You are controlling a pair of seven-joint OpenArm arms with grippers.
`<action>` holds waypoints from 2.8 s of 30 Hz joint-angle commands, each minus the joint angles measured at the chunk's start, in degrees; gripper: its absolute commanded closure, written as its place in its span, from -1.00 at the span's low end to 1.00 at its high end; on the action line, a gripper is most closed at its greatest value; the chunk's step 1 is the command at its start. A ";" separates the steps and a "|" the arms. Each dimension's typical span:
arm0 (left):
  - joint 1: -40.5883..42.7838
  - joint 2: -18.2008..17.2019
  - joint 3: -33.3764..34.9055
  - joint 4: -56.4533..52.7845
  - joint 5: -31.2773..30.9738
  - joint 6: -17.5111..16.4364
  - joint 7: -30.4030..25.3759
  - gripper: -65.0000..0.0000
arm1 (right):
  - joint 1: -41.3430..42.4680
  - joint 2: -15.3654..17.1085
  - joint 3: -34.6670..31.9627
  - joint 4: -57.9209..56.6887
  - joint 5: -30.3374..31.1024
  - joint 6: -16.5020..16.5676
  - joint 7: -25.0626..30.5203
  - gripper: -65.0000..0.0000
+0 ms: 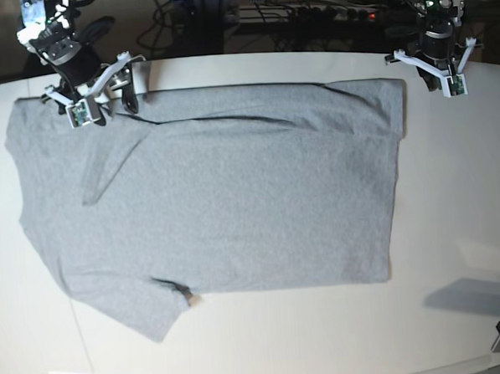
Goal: Fold the T-shirt properly
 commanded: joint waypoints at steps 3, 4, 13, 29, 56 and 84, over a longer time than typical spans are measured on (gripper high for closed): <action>0.37 -0.49 -0.36 0.83 0.12 0.51 -1.17 0.73 | -0.11 0.40 0.28 0.77 0.39 0.19 1.28 -0.02; 0.37 -0.49 -0.36 0.83 0.12 0.51 -1.17 0.73 | -0.11 0.40 0.28 0.77 0.39 0.19 1.28 -0.02; 0.37 -0.49 -0.36 0.83 0.12 0.51 -1.17 0.73 | 1.83 0.32 0.10 -1.43 0.39 0.19 1.28 -0.02; 0.02 -0.49 -0.36 0.75 0.12 0.51 -1.17 0.73 | 3.41 0.05 0.10 -4.59 0.47 0.19 1.28 0.08; -0.07 -0.49 -0.36 -2.07 0.12 0.51 -1.17 0.73 | 8.95 -0.21 0.01 -4.41 0.65 0.28 -8.04 0.90; 0.28 -0.49 -0.45 -1.98 0.12 0.51 -1.17 0.73 | 19.50 -0.21 -9.13 -4.24 0.56 -0.07 -15.43 0.88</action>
